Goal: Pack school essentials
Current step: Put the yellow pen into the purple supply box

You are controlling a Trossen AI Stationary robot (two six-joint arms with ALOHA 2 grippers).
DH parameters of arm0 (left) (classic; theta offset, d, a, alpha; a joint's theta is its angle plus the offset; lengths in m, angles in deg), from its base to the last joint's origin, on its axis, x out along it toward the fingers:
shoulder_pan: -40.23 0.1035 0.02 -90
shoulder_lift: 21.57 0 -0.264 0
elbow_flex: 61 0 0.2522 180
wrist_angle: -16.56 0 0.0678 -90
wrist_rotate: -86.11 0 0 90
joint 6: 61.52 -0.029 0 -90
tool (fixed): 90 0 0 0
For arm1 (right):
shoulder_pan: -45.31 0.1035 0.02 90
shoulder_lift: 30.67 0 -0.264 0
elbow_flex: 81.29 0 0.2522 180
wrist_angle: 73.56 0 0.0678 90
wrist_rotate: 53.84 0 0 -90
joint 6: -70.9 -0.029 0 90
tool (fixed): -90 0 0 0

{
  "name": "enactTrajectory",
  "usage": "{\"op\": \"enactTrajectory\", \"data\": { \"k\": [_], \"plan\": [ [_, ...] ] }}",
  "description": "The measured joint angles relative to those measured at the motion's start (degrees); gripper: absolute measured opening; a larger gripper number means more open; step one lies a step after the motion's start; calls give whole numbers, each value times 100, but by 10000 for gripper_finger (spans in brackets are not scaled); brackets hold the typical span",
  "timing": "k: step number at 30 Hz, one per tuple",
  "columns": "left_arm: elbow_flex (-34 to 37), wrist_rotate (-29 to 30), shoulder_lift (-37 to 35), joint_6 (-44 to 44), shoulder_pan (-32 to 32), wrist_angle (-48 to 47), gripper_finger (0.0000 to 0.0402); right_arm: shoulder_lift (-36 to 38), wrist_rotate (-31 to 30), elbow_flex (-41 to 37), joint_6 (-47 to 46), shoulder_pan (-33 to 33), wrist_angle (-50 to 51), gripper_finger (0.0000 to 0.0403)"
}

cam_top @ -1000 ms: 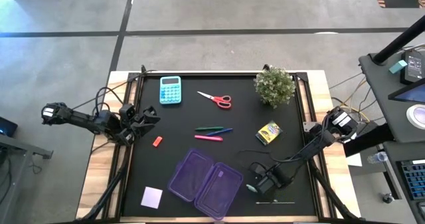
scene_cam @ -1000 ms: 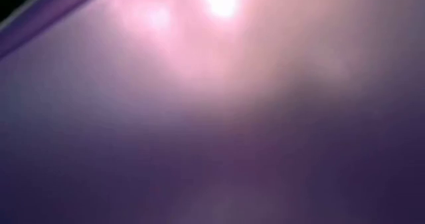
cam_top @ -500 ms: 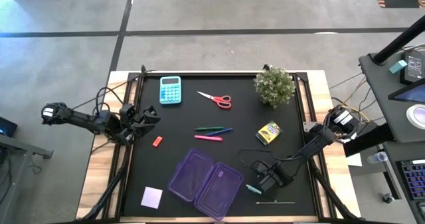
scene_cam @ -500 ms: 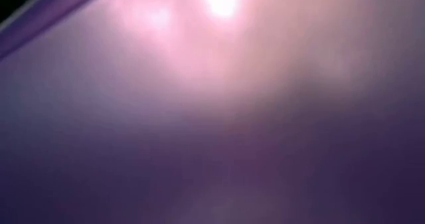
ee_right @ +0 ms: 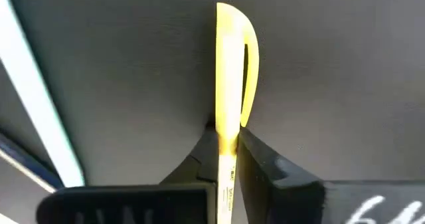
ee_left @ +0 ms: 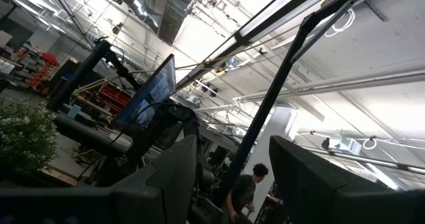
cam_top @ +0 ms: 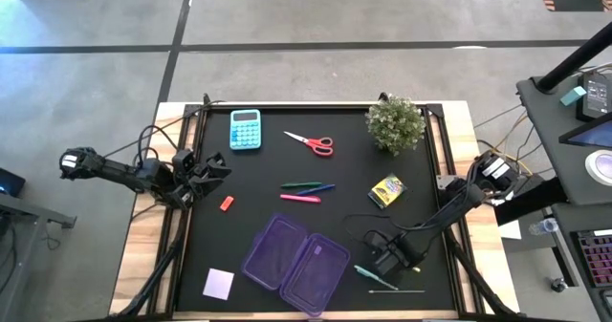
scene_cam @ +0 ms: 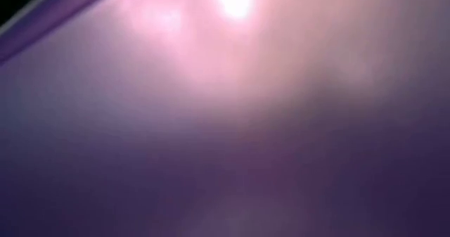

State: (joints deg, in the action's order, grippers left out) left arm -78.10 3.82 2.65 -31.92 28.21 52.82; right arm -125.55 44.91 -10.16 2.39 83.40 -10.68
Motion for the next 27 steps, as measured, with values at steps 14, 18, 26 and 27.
{"op": "enactTrajectory", "data": {
  "k": [14, 18, 26, 27],
  "plan": [
    [-9, 3, -42, 2, -2, 13, 176, 1406, -1714, 252, 97, -101, -1120, 15],
    [-7, 2, -42, 4, -2, 13, 176, 1368, -2317, 619, 1429, -280, -1750, 14],
    [-7, -30, -42, 4, 0, 52, 176, 577, -2542, 1535, 3737, -748, -1804, 21],
    [-7, -38, -42, 4, 0, 52, 176, 438, -2536, 1665, 4064, -783, -1824, 23]
  ]
}}
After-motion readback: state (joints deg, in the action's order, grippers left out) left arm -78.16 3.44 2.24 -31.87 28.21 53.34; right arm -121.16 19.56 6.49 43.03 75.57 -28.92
